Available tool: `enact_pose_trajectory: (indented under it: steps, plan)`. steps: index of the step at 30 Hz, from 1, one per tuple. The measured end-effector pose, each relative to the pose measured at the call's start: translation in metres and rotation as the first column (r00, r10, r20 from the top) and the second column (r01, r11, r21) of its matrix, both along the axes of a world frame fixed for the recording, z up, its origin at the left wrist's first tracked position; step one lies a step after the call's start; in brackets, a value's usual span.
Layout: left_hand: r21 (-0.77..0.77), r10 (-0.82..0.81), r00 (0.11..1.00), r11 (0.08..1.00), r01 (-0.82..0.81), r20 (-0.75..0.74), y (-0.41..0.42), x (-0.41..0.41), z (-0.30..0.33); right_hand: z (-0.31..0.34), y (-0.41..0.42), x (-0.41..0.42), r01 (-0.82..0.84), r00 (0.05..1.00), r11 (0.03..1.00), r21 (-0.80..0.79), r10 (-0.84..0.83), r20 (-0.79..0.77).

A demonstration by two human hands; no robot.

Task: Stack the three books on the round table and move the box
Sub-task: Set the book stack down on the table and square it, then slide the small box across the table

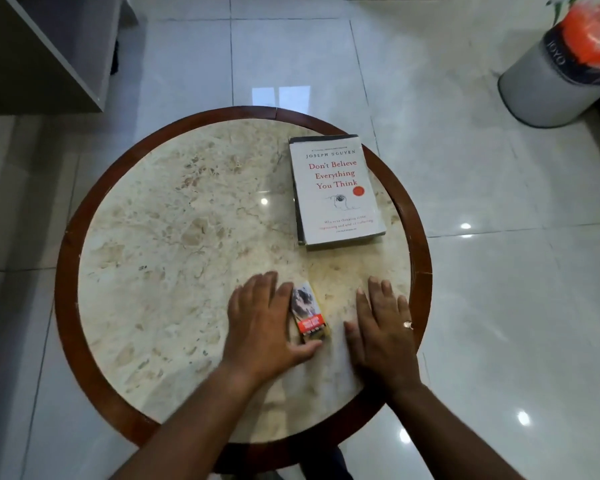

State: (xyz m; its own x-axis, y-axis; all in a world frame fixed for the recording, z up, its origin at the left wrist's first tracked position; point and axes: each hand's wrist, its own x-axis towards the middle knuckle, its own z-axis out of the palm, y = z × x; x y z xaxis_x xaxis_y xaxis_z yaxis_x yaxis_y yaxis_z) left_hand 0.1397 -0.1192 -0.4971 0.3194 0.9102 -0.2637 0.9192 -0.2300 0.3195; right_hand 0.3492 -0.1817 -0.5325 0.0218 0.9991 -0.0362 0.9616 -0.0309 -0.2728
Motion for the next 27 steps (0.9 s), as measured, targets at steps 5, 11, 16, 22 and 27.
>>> enact_pose_trajectory:
  steps: [5, 11, 16, 22, 27]
  plan:
    - [-0.028, -0.04, 0.994, 0.999, 0.037, -0.101, 0.056, -0.091, 0.014, -0.006, -0.013, -0.04, -0.145, 0.982, 0.982, -0.12, 0.157, 0.104]
    - [-0.175, 0.067, 0.985, 0.98, -0.095, -0.161, 0.134, -0.177, 0.026, -0.006, 0.017, -0.1, -0.199, 0.967, 0.965, -0.171, 0.222, 0.125]
    - [-0.194, 0.118, 0.978, 0.969, -0.151, -0.175, 0.155, -0.191, 0.021, -0.007, 0.029, -0.115, -0.177, 0.972, 0.969, -0.17, 0.199, 0.126]
    - [-0.187, 0.111, 0.982, 0.973, -0.139, -0.152, 0.152, -0.198, 0.013, -0.006, 0.029, -0.114, -0.169, 0.974, 0.974, -0.149, 0.188, 0.124]
    - [-0.21, 0.134, 0.981, 0.964, -0.163, -0.143, 0.146, -0.196, 0.014, -0.017, 0.029, -0.114, -0.198, 0.971, 0.972, -0.13, 0.212, 0.107]
